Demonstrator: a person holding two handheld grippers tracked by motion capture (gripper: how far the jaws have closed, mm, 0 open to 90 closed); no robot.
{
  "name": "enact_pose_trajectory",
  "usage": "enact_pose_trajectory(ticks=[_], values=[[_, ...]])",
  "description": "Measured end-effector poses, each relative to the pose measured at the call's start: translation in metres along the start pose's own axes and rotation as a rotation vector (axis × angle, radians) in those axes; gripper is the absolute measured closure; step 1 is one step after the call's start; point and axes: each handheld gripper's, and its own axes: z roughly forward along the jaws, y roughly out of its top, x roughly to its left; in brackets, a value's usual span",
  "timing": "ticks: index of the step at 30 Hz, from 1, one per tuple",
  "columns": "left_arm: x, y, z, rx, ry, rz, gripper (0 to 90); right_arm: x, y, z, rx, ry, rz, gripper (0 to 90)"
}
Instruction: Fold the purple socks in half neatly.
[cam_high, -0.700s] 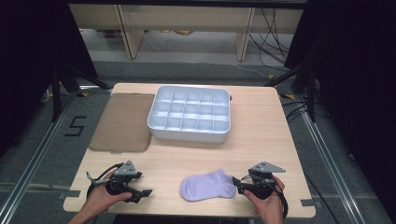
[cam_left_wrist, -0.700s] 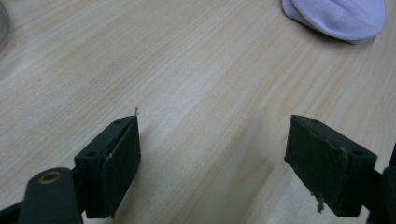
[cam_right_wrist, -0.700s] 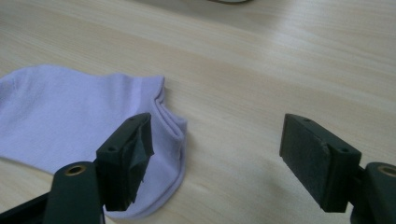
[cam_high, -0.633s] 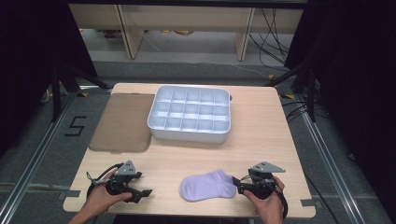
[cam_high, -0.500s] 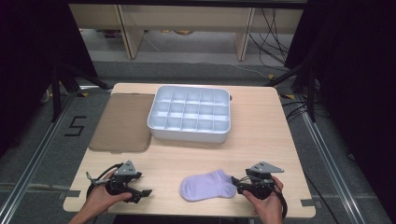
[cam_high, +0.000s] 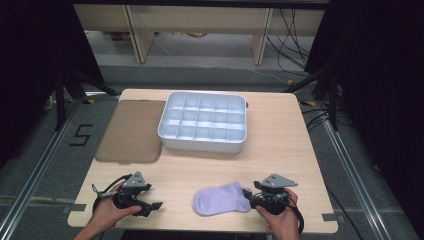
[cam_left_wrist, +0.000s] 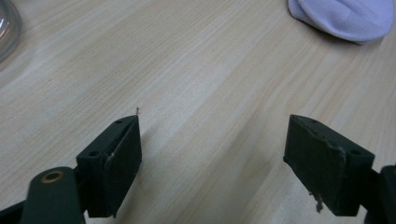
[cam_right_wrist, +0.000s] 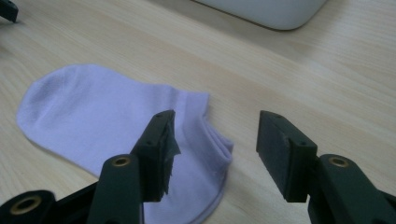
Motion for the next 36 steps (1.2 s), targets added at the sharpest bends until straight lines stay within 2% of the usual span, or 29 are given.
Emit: enact_pose_trajectory(ticks=[1, 2, 3, 4, 5, 8, 9, 11, 12, 13, 14, 16, 19, 21, 22, 23, 24, 25, 26, 29, 33, 34, 36], values=[[0.0, 0.0, 0.0, -0.005, -0.002, -0.008, 18.8, 0.002, 0.001, -0.001, -0.001, -0.003, -0.024, 52.2], [0.0, 0.0, 0.0, -0.005, -0.002, -0.008, 18.8, 0.002, 0.001, -0.001, -0.001, -0.003, -0.024, 52.2], [0.0, 0.0, 0.0, -0.001, -0.002, -0.003, 18.9, 0.005, 0.003, 0.0, -0.018, 0.017, -0.029, 56.3], [-0.001, 0.0, 0.0, -0.012, -0.001, -0.014, 18.9, 0.005, 0.003, 0.0, -0.018, 0.017, -0.029, 56.3], [-0.001, 0.001, -0.001, -0.007, 0.011, -0.008, 18.9, 0.01, 0.004, 0.0, -0.014, 0.03, -0.045, 58.4], [-0.002, 0.001, -0.001, -0.011, 0.004, 0.004, 18.9, 0.015, 0.006, 0.001, -0.002, 0.029, -0.066, 60.9], [-0.002, 0.001, -0.001, -0.009, 0.003, 0.001, 18.9, 0.02, 0.007, 0.004, 0.001, 0.048, -0.083, 63.9], [-0.003, 0.001, -0.001, -0.008, 0.005, 0.0, 19.0, 0.023, 0.008, 0.005, 0.0, 0.053, -0.084, 66.1], [-0.002, 0.002, -0.002, 0.002, -0.001, 0.023, 19.0, 0.026, 0.008, 0.005, -0.009, 0.055, -0.091, 67.9], [-0.003, 0.002, -0.002, -0.001, 0.0, 0.015, 19.0, 0.03, 0.009, 0.006, -0.008, 0.064, -0.095, 69.4], [-0.004, 0.002, -0.001, -0.017, 0.0, 0.002, 19.0, 0.031, 0.011, 0.007, -0.03, 0.066, -0.126, 72.1], [-0.003, 0.002, -0.001, -0.015, 0.005, 0.014, 19.0, 0.039, 0.012, 0.009, -0.023, 0.078, -0.158, 76.6], [-0.004, 0.002, 0.0, -0.027, 0.009, 0.004, 19.0, 0.044, 0.013, 0.012, -0.016, 0.092, -0.174, 79.9], [-0.006, 0.002, 0.0, -0.034, 0.002, -0.005, 19.0, 0.051, 0.014, 0.015, -0.002, 0.112, -0.202, 84.3], [-0.006, 0.002, 0.0, -0.033, -0.001, -0.006, 19.0, 0.051, 0.014, 0.015, -0.002, 0.112, -0.202, 84.3], [-0.005, 0.002, -0.001, -0.019, -0.002, 0.009, 19.0, 0.052, 0.015, 0.017, -0.005, 0.112, -0.214, 85.1], [-0.005, 0.002, -0.001, -0.021, 0.003, 0.006, 19.0, 0.055, 0.015, 0.021, 0.017, 0.131, -0.224, 86.3], [-0.005, 0.002, -0.001, -0.021, 0.003, 0.006, 19.0, 0.056, 0.015, 0.023, 0.023, 0.129, -0.231, 86.5], [-0.005, 0.003, -0.001, -0.023, 0.008, 0.021, 19.0, 0.056, 0.015, 0.023, 0.023, 0.129, -0.231, 86.5], [-0.005, 0.003, -0.001, -0.028, 0.011, 0.0, 19.0, 0.064, 0.015, 0.03, 0.05, 0.141, -0.246, 86.8], [-0.006, 0.003, -0.001, -0.029, 0.011, -0.007, 19.0, 0.069, 0.015, 0.034, 0.083, 0.15, -0.257, 86.8], [-0.005, 0.003, -0.001, -0.026, 0.009, -0.002, 19.0, 0.07, 0.013, 0.037, 0.067, 0.147, -0.261, 86.8], [-0.005, 0.003, -0.001, -0.018, -0.001, 0.007, 19.0, 0.073, 0.013, 0.038, 0.115, 0.154, -0.271, 86.8]])
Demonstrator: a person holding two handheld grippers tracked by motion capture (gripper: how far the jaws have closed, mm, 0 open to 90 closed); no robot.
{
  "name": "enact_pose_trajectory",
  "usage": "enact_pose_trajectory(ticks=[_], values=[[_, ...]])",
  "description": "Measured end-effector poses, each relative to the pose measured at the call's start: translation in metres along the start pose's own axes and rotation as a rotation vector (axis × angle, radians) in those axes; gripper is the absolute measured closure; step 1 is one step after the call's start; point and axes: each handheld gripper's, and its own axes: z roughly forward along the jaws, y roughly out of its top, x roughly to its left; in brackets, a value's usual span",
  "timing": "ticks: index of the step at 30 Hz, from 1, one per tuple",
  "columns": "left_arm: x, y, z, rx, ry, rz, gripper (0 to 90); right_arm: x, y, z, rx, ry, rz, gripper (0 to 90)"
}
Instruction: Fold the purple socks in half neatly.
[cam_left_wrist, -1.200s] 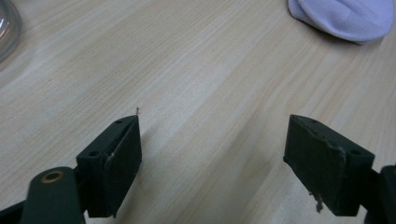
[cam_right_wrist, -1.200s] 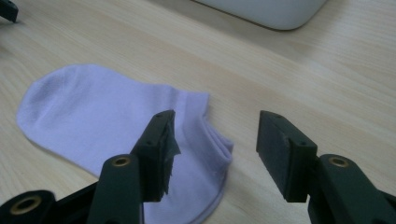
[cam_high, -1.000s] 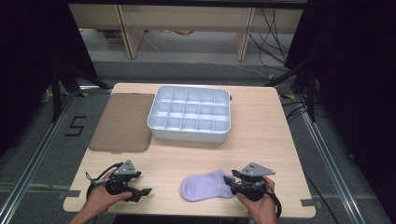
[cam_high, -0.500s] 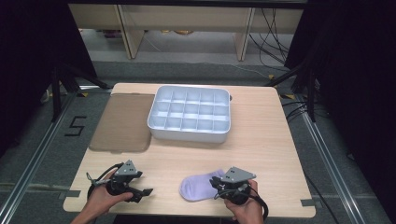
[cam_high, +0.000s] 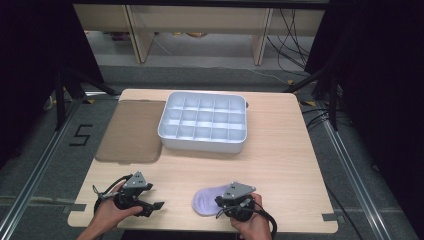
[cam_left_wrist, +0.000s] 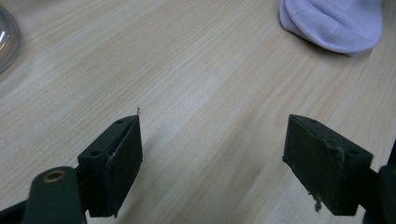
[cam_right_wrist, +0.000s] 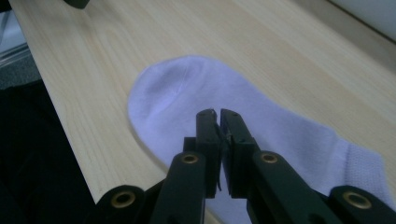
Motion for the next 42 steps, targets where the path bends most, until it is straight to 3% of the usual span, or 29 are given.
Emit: enact_pose_trajectory(ticks=[6, 12, 14, 17, 18, 19, 24, 26, 27, 28, 29, 33, 34, 38, 41, 42], values=[[0.001, 0.0, 0.0, -0.009, 0.007, 0.001, 19.0, 0.003, -0.001, 0.007, 0.03, 0.0, 0.003, 87.0], [-0.001, 0.001, 0.002, -0.021, 0.011, -0.019, 19.0, 0.005, -0.003, 0.016, 0.054, -0.009, -0.031, 87.8], [-0.001, 0.001, 0.002, -0.028, 0.005, -0.033, 19.0, 0.004, -0.001, 0.019, 0.045, 0.014, -0.055, 88.1], [0.001, 0.001, 0.002, -0.004, 0.006, -0.005, 18.9, 0.007, 0.002, 0.022, 0.05, 0.012, -0.056, 88.5], [-0.001, 0.001, 0.004, -0.032, 0.005, -0.036, 18.9, 0.011, 0.006, 0.026, 0.045, 0.017, -0.061, 88.7], [0.0, 0.002, 0.002, -0.008, 0.003, -0.012, 18.9, 0.012, 0.008, 0.027, 0.061, 0.029, -0.067, 88.7], [-0.001, 0.001, 0.003, -0.023, 0.001, -0.027, 18.9, 0.019, 0.013, 0.034, 0.045, 0.043, -0.071, 88.9], [0.001, 0.002, 0.001, -0.008, -0.002, -0.005, 18.9, 0.023, 0.018, 0.038, 0.053, 0.053, -0.069, 89.0], [-0.001, 0.002, 0.002, -0.029, 0.0, -0.033, 18.9, 0.024, 0.019, 0.041, 0.045, 0.064, -0.086, 89.0], [-0.001, 0.002, 0.002, -0.029, 0.0, -0.033, 18.8, 0.026, 0.02, 0.043, 0.037, 0.058, -0.095, 89.1], [0.001, 0.002, 0.0, -0.006, 0.0, -0.008, 18.8, 0.026, 0.02, 0.043, 0.037, 0.058, -0.095, 89.1], [0.0, 0.002, 0.002, -0.028, -0.001, -0.029, 18.8, 0.03, 0.024, 0.047, 0.036, 0.076, -0.105, 89.2], [0.001, 0.002, 0.001, -0.016, 0.001, -0.008, 18.8, 0.031, 0.025, 0.048, 0.033, 0.082, -0.104, 89.2], [-0.003, 0.002, 0.003, -0.033, -0.009, -0.038, 18.8, 0.035, 0.029, 0.051, 0.038, 0.074, -0.109, 89.3], [-0.003, 0.003, 0.004, -0.031, -0.013, -0.03, 18.8, 0.037, 0.031, 0.055, 0.03, 0.087, -0.126, 89.3], [-0.003, 0.003, 0.004, -0.031, -0.016, -0.03, 18.8, 0.039, 0.032, 0.055, 0.034, 0.093, -0.111, 89.3]])
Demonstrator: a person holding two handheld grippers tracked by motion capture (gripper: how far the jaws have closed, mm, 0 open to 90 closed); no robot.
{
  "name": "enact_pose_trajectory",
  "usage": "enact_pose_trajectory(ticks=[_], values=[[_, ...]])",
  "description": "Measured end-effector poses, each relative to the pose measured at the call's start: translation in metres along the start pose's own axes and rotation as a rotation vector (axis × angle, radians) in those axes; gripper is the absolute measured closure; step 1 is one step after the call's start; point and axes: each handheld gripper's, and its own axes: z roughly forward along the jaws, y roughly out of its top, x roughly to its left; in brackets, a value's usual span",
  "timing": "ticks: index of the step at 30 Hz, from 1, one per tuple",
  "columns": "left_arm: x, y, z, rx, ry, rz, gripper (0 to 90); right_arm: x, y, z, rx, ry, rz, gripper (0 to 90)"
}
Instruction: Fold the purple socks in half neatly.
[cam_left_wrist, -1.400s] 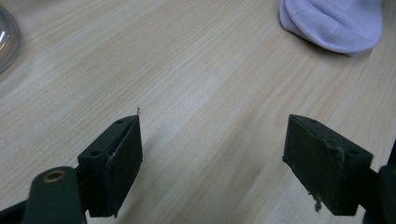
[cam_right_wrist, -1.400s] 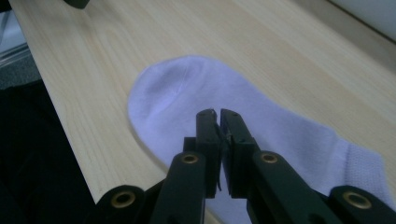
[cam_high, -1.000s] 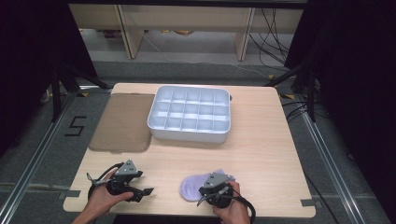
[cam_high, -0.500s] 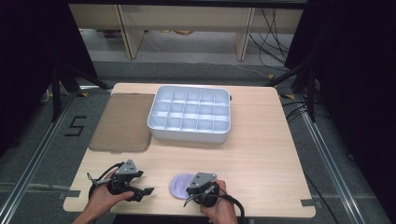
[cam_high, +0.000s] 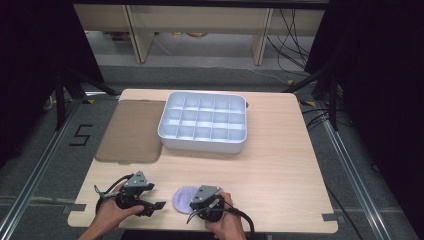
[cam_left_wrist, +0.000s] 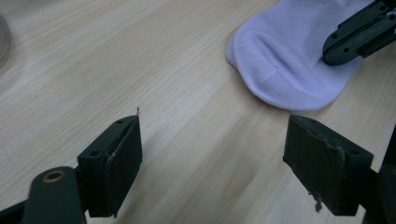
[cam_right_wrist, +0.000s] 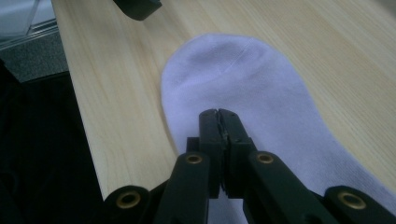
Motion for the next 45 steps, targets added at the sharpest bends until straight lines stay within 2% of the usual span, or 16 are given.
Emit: enact_pose_trajectory(ticks=[3, 5, 7, 14, 16, 19, 22, 25, 30, 35, 36, 37, 38, 40, 41, 45], values=[[-0.001, 0.0, 0.001, 0.003, 0.002, -0.013, 18.7, 0.001, 0.002, 0.002, 0.0, 0.018, -0.009, 89.3], [0.0, 0.001, 0.0, 0.007, 0.01, 0.016, 18.5, 0.002, 0.003, 0.003, 0.002, 0.006, 0.007, 89.3], [-0.002, 0.0, 0.001, -0.007, -0.008, -0.013, 18.5, 0.002, 0.005, 0.004, 0.002, 0.015, -0.02, 89.3], [-0.003, 0.001, 0.003, -0.004, -0.016, -0.021, 18.5, 0.005, 0.007, 0.009, -0.022, 0.028, -0.043, 89.3], [-0.002, 0.002, 0.002, 0.008, -0.002, 0.014, 18.5, 0.005, 0.007, 0.009, -0.016, 0.042, -0.033, 89.1], [-0.003, 0.002, 0.002, 0.008, -0.007, 0.017, 18.5, 0.005, 0.008, 0.008, -0.026, 0.034, -0.03, 86.9], [-0.005, 0.003, 0.002, -0.002, -0.01, 0.001, 18.5, 0.0, 0.008, 0.0, -0.064, 0.028, -0.014, 86.6], [-0.007, 0.005, 0.005, -0.038, -0.072, -0.017, 18.8, -0.01, 0.005, -0.021, -0.094, 0.017, 0.017, 86.6], [-0.011, 0.01, 0.011, -0.034, -0.068, -0.01, 23.0, -0.019, -0.011, -0.043, -0.118, -0.023, 0.065, 86.1], [-0.015, 0.016, 0.018, -0.035, -0.052, -0.009, 33.4, -0.026, -0.021, -0.059, -0.145, -0.037, 0.094, 85.5], [-0.013, 0.018, 0.018, -0.022, -0.048, 0.027, 39.2, -0.027, -0.022, -0.06, -0.142, -0.042, 0.106, 85.2], [-0.015, 0.018, 0.02, -0.027, -0.036, 0.012, 39.2, -0.027, -0.022, -0.06, -0.142, -0.042, 0.106, 85.2], [-0.014, 0.021, 0.022, -0.003, -0.021, 0.043, 42.7, -0.026, -0.023, -0.06, -0.133, -0.045, 0.12, 84.9], [-0.016, 0.021, 0.025, -0.018, -0.026, 0.036, 48.0, -0.026, -0.023, -0.06, -0.13, -0.051, 0.121, 84.5], [-0.016, 0.021, 0.028, 0.003, -0.018, 0.077, 50.3, -0.026, -0.024, -0.058, -0.138, -0.051, 0.11, 84.4], [-0.021, 0.021, 0.032, 0.005, -0.025, 0.108, 63.4, -0.026, -0.023, -0.057, -0.13, -0.05, 0.104, 84.2]])
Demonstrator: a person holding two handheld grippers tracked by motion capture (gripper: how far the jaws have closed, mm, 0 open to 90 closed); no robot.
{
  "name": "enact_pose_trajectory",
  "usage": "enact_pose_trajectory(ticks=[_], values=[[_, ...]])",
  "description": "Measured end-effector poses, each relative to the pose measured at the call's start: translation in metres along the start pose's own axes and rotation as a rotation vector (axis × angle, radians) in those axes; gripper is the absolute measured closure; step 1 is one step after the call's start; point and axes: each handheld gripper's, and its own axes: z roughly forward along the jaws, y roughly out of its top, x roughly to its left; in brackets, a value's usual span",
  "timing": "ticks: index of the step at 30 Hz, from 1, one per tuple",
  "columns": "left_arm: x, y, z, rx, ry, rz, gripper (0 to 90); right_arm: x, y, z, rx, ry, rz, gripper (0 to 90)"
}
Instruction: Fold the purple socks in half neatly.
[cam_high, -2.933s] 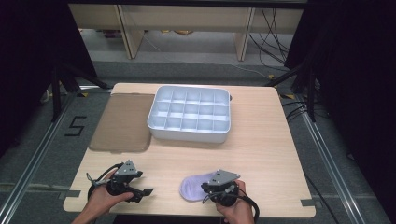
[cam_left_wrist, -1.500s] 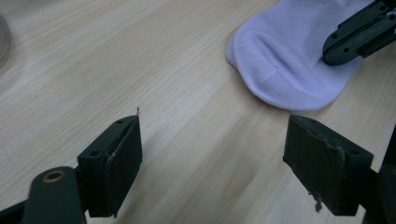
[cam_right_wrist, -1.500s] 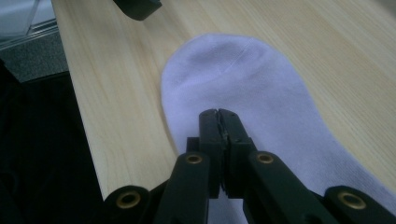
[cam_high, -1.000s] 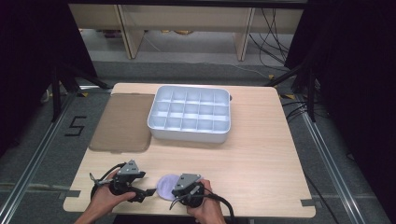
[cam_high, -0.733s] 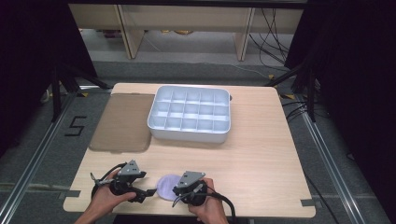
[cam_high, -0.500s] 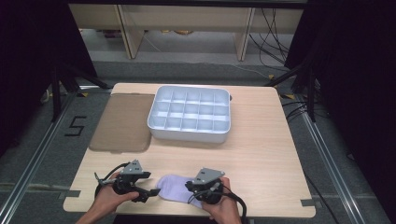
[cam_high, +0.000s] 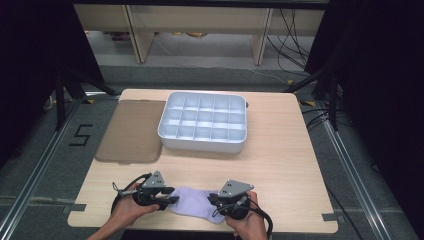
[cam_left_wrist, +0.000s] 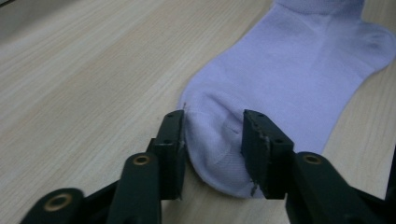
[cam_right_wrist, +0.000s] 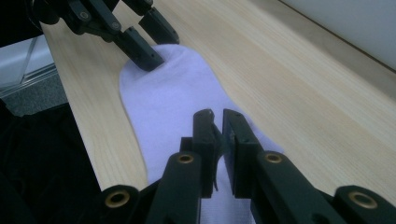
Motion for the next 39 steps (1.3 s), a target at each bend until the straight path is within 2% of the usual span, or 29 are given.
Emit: enact_pose_trajectory(ticks=[3, 4, 5, 6, 7, 8, 9, 10, 13, 15, 16, 17, 18, 19, 20, 21, 23, 25, 27, 28, 30, 31, 33, 34, 35, 36, 38, 39], values=[[0.0, -0.001, 0.0, -0.001, -0.003, 0.0, 74.4, 0.0, -0.001, 0.002, 0.002, 0.003, 0.0, 84.2], [-0.001, -0.001, 0.0, -0.021, 0.003, 0.015, 78.2, 0.001, -0.001, 0.003, 0.008, 0.005, -0.001, 84.2], [-0.003, -0.002, 0.0, -0.027, -0.007, -0.008, 79.6, 0.001, 0.0, 0.003, 0.013, 0.006, -0.002, 84.2], [-0.003, -0.002, 0.0, -0.027, -0.007, -0.008, 80.7, 0.001, 0.0, 0.003, 0.013, 0.006, -0.002, 84.2], [-0.002, -0.002, -0.001, -0.011, -0.004, 0.01, 80.7, 0.001, 0.0, 0.004, 0.013, 0.003, -0.006, 84.2], [-0.003, -0.002, 0.0, -0.033, -0.005, -0.003, 81.5, 0.002, 0.0, 0.006, 0.021, 0.008, -0.008, 84.3], [-0.003, -0.002, 0.0, -0.033, -0.005, -0.003, 81.5, 0.002, 0.0, 0.006, 0.021, 0.008, -0.008, 84.3], [-0.003, -0.004, -0.001, -0.043, -0.004, -0.022, 81.4, 0.003, 0.0, 0.009, 0.037, 0.014, -0.017, 84.3], [-0.003, -0.004, -0.001, -0.045, -0.006, -0.017, 81.6, 0.004, 0.0, 0.012, 0.057, 0.008, -0.006, 84.6], [-0.002, -0.003, -0.003, -0.049, 0.0, 0.015, 81.6, 0.007, 0.0, 0.018, 0.058, 0.003, -0.002, 84.8], [-0.003, -0.002, -0.004, -0.05, 0.004, 0.012, 81.7, 0.008, 0.001, 0.021, 0.075, 0.014, -0.022, 85.0], [-0.003, -0.002, -0.006, -0.052, 0.007, 0.007, 81.7, 0.008, 0.001, 0.021, 0.075, 0.014, -0.022, 85.0], [-0.003, -0.001, -0.008, -0.061, 0.003, 0.018, 81.7, 0.011, 0.002, 0.026, 0.084, 0.028, -0.049, 85.3], [-0.003, -0.001, -0.008, -0.061, 0.003, 0.018, 81.7, 0.011, 0.002, 0.026, 0.084, 0.028, -0.049, 85.3], [-0.003, -0.001, -0.009, -0.068, -0.004, 0.014, 81.7, 0.013, 0.002, 0.029, 0.1, 0.03, -0.029, 85.4], [-0.005, -0.002, -0.008, -0.08, -0.031, -0.004, 81.7, 0.014, 0.002, 0.035, 0.121, 0.02, -0.03, 85.9], [-0.006, -0.002, -0.009, -0.069, -0.023, -0.013, 81.8, 0.013, 0.002, 0.038, 0.134, 0.021, -0.043, 86.0], [-0.007, -0.001, -0.011, -0.084, -0.024, 0.001, 82.2, 0.013, 0.002, 0.043, 0.134, 0.027, -0.048, 86.5], [-0.007, 0.001, -0.016, -0.094, -0.027, -0.015, 82.5, 0.013, 0.004, 0.044, 0.147, 0.032, -0.052, 86.5], [-0.007, 0.002, -0.017, -0.109, -0.03, -0.007, 82.5, 0.013, 0.004, 0.045, 0.14, 0.036, -0.064, 86.5], [-0.008, 0.003, -0.021, -0.115, -0.034, -0.003, 82.6, 0.015, 0.005, 0.046, 0.134, 0.023, -0.039, 86.5], [-0.009, 0.002, -0.022, -0.113, -0.032, -0.022, 82.6, 0.015, 0.006, 0.048, 0.133, 0.022, -0.04, 86.5], [-0.011, 0.003, -0.025, -0.121, -0.037, -0.006, 82.6, 0.015, 0.007, 0.049, 0.132, 0.031, -0.031, 86.5], [-0.011, 0.003, -0.026, -0.116, -0.042, 0.001, 82.6, 0.014, 0.007, 0.051, 0.117, 0.033, -0.052, 86.6], [-0.012, 0.004, -0.027, -0.112, -0.049, -0.013, 82.6, 0.015, 0.008, 0.052, 0.126, 0.04, -0.034, 86.6], [-0.012, 0.004, -0.029, -0.114, -0.049, -0.007, 82.5, 0.014, 0.01, 0.053, 0.137, 0.038, -0.046, 86.6], [-0.011, 0.006, -0.031, -0.127, -0.05, -0.001, 82.6, 0.015, 0.013, 0.057, 0.132, 0.056, -0.047, 86.7], [-0.011, 0.006, -0.033, -0.122, -0.052, -0.011, 82.6, 0.015, 0.013, 0.06, 0.111, 0.054, -0.053, 86.7]])
